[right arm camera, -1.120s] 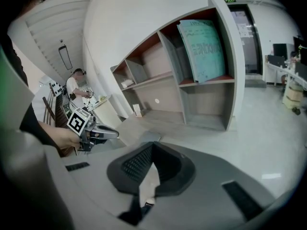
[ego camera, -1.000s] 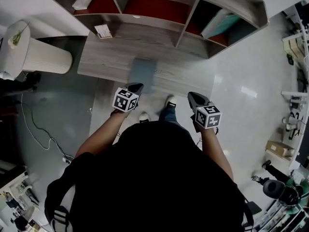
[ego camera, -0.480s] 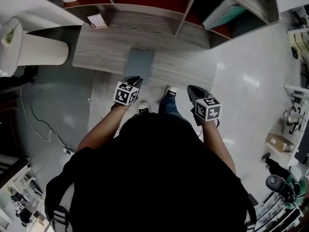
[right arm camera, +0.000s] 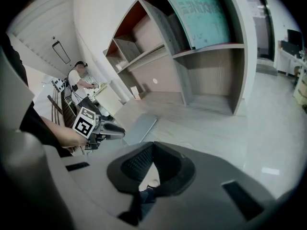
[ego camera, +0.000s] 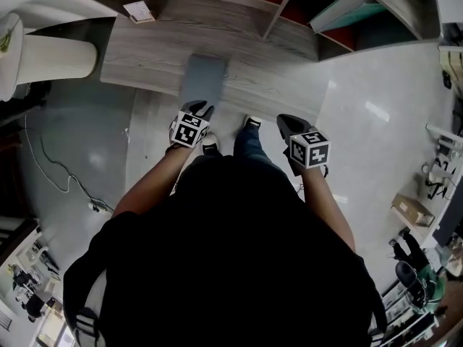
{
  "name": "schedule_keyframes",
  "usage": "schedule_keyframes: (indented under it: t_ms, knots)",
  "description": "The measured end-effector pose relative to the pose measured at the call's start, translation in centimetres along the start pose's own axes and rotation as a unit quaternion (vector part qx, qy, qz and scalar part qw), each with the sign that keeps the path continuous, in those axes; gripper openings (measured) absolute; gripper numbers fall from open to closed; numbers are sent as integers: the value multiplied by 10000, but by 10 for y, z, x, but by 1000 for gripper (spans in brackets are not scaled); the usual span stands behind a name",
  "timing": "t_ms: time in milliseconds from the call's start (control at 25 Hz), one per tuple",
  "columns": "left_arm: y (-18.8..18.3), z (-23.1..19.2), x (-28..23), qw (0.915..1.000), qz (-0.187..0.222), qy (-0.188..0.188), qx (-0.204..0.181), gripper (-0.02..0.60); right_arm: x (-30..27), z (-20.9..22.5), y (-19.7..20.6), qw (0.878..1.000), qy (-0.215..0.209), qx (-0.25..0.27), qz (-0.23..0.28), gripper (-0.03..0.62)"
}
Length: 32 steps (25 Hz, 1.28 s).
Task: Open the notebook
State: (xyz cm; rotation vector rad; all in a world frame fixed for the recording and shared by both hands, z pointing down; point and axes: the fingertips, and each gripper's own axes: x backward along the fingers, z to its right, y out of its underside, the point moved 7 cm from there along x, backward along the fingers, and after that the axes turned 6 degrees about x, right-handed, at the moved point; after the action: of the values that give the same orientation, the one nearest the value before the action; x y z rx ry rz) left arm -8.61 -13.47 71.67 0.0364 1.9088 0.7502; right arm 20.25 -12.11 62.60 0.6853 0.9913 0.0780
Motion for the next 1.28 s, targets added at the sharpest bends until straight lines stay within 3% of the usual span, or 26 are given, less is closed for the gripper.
schedule_keyframes:
  t_ms: [240, 440, 1280]
  knots:
    - [11, 0, -16, 9996, -97, -227, 112, 126, -5, 12, 1, 9998, -109, 68, -162, 2]
    - [20, 2, -27, 9968, -297, -732, -119, 160, -11, 18, 2, 9994, -180, 112, -280, 2]
    - [45, 9, -71, 9859, -710, -1454, -420, 205, -19, 42, 15, 9977, -334, 155, -572, 2]
